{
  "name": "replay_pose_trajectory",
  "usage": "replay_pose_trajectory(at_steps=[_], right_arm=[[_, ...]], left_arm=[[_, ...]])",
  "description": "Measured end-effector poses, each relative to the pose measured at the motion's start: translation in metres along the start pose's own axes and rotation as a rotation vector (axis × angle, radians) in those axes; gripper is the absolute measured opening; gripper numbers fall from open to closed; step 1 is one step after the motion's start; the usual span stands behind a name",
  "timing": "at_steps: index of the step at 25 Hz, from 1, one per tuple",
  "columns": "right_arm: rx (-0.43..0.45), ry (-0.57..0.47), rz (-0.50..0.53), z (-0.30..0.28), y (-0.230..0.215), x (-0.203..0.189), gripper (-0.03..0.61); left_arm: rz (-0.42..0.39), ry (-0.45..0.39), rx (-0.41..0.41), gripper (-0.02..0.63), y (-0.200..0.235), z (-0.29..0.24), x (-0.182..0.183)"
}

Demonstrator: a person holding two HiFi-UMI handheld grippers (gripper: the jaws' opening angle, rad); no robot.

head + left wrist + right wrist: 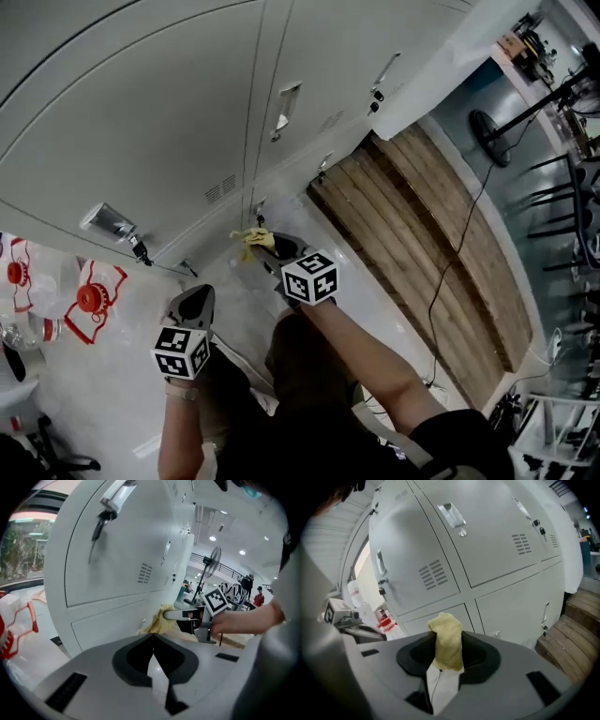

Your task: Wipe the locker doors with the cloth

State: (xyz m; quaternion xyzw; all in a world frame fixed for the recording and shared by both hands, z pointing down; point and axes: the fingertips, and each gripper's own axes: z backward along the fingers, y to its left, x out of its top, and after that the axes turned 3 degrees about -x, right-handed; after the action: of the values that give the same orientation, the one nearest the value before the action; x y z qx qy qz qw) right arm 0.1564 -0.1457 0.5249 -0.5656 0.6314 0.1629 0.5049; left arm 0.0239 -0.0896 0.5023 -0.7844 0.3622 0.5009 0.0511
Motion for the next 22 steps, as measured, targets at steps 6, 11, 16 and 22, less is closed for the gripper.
replay_pose_trajectory(at_steps=[6,11,16,22], right_arm=[[-0.003,-0.045,-0.046,0.109,0.058,0.059,0.143],[-0.044,-0.121,-0.019,0.187,0.098,0.099,0.143],[-0.084,-0.119,-0.016,0.138,0.025,-0.077,0.143],[-0.097,-0.147,0.005,0.162,0.034,-0.089,0.143]], left_arm=[[-0.033,-0.033,-0.078,0.008,-0.066,0.040,0.083],[-0.088,-0.062,-0.138,0.009,-0.119,0.067,0.127],[-0.053,-0.086,-0.225,0.009,-0.095,-0.044,-0.048],[-0.073,-0.120,-0.279,0.009,-0.114,-0.045,-0.055]])
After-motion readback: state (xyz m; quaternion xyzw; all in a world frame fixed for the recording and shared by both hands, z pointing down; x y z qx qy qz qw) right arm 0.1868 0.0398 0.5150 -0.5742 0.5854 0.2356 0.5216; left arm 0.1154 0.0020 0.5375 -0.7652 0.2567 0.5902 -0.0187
